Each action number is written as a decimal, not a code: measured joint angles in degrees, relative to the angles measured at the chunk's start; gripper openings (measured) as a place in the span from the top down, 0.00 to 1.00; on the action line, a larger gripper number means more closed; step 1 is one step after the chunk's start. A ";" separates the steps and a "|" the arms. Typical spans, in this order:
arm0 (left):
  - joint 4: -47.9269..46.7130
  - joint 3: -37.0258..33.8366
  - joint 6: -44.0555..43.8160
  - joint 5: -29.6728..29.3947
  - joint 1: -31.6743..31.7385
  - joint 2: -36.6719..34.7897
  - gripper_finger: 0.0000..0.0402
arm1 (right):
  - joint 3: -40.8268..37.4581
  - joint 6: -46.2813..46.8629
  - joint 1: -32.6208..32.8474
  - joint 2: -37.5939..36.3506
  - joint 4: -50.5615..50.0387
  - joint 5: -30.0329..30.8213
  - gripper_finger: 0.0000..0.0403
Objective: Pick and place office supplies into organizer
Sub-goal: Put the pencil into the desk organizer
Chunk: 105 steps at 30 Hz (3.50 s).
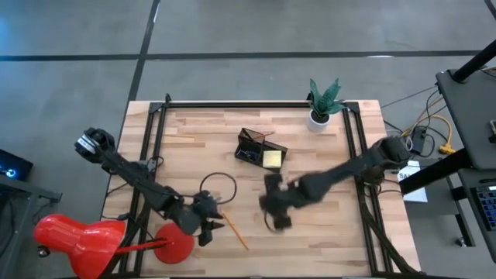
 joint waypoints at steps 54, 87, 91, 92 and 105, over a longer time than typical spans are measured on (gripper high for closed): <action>-2.92 -1.08 2.58 -2.43 -10.85 1.22 0.71 | 51.15 43.45 10.33 44.37 -45.35 17.97 0.82; 1.02 -3.31 -7.50 -9.81 -11.10 1.22 0.71 | -3.47 37.08 4.24 5.68 10.09 0.60 0.94; 1.24 -3.32 -7.48 -11.43 -10.90 1.20 0.71 | -4.25 38.36 4.19 7.32 10.39 4.38 0.90; 1.18 -3.37 -7.50 -11.57 -10.75 1.20 0.71 | -4.20 37.29 4.25 7.51 10.67 4.35 0.90; 1.52 -4.20 -7.52 -12.04 -8.23 1.20 0.71 | -1.94 29.90 5.80 12.60 12.84 2.96 0.89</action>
